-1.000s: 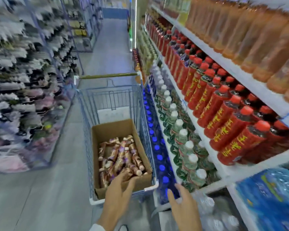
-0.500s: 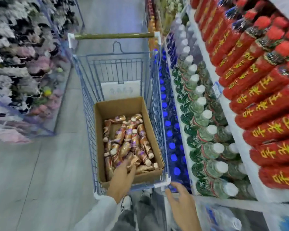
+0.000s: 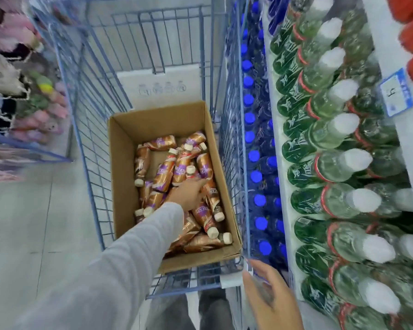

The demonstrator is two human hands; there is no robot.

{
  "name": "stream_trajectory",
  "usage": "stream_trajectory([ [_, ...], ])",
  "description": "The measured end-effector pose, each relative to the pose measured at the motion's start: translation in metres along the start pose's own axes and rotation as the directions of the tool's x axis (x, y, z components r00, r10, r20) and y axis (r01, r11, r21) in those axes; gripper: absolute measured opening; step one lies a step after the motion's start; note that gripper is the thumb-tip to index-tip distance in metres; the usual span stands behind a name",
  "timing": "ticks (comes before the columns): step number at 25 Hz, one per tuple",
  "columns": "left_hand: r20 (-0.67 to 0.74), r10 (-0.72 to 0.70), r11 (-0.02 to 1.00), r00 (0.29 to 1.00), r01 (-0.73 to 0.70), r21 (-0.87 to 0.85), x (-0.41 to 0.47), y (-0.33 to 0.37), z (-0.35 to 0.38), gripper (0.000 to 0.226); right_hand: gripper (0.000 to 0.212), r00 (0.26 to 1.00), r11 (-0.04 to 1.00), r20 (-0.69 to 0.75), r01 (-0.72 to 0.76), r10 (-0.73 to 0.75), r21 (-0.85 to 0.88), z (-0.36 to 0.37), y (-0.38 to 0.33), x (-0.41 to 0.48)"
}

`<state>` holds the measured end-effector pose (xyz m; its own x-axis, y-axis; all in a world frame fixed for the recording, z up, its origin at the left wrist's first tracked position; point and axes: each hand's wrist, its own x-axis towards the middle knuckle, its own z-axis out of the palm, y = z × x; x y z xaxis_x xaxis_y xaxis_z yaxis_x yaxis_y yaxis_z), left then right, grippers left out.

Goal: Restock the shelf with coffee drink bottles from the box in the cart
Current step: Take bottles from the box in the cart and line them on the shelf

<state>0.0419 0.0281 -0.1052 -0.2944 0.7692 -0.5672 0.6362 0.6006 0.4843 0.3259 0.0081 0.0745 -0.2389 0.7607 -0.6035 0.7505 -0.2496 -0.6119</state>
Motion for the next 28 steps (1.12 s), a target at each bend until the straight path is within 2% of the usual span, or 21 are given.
stream_trajectory([
  [2,0.074,0.089,0.98,0.993,-0.1,0.172,0.033,-0.021,0.019,0.051,0.032,0.995,1.0,-0.094,0.022,-0.023,-0.017,0.011,0.007,0.007],
  [4,0.081,0.178,0.941,0.981,-0.194,0.279,0.051,-0.034,0.029,0.064,0.032,0.99,0.998,-0.128,0.052,-0.054,-0.019,0.02,0.009,0.012],
  [7,0.112,0.297,0.9,0.948,-0.317,0.3,0.07,-0.044,0.045,0.073,0.029,0.995,1.0,-0.097,-0.015,0.017,0.02,0.038,0.015,0.015],
  [10,0.127,0.38,0.867,0.916,-0.401,0.296,0.078,-0.053,0.05,0.078,0.042,0.998,0.999,-0.058,-0.012,0.009,-0.043,0.053,0.012,0.01],
  [14,0.15,0.489,0.763,0.859,-0.505,0.403,0.079,-0.061,0.048,0.074,0.039,1.0,0.992,-0.022,-0.016,0.013,-0.122,0.067,0.005,0.005],
  [16,0.098,0.544,0.738,0.833,-0.531,0.416,0.07,-0.061,0.041,0.07,0.04,1.0,0.991,-0.011,-0.024,0.023,-0.129,0.066,0.002,0.005],
  [17,0.053,0.546,0.767,0.836,-0.524,0.369,0.062,-0.06,0.036,0.068,0.032,0.999,0.996,0.004,-0.053,0.053,-0.076,0.064,0.001,0.005],
  [18,-0.002,0.517,0.823,0.856,-0.497,0.274,0.051,-0.056,0.029,0.067,0.022,0.996,0.996,0.022,-0.086,0.086,-0.023,0.062,0.001,0.005],
  [20,-0.134,0.36,0.931,0.923,-0.364,-0.008,0.019,-0.046,0.012,0.068,0.02,0.983,0.987,0.096,-0.158,0.154,0.036,0.054,-0.01,0.007],
  [22,-0.258,0.134,0.932,0.957,-0.21,-0.295,-0.018,-0.036,-0.004,0.067,0.02,0.957,0.965,0.187,-0.243,0.222,0.097,0.05,-0.025,0.013],
  [23,-0.287,0.008,0.888,0.958,-0.139,-0.438,-0.037,-0.032,-0.01,0.065,0.019,0.943,0.953,0.228,-0.276,0.243,0.124,0.051,-0.03,0.017],
  [25,-0.25,-0.215,0.714,0.944,-0.023,-0.7,-0.078,-0.03,-0.02,0.054,0.018,0.915,0.915,0.281,-0.35,0.288,0.199,0.058,-0.039,0.029],
  [27,-0.204,-0.357,0.521,0.912,0.012,-0.854,-0.118,-0.03,-0.028,0.045,0.019,0.861,0.816,0.341,-0.484,0.378,0.316,0.077,-0.046,0.044],
  [28,-0.201,-0.405,0.458,0.892,0.008,-0.889,-0.138,-0.031,-0.031,0.042,0.02,0.815,0.746,0.377,-0.565,0.439,0.353,0.09,-0.048,0.055],
])
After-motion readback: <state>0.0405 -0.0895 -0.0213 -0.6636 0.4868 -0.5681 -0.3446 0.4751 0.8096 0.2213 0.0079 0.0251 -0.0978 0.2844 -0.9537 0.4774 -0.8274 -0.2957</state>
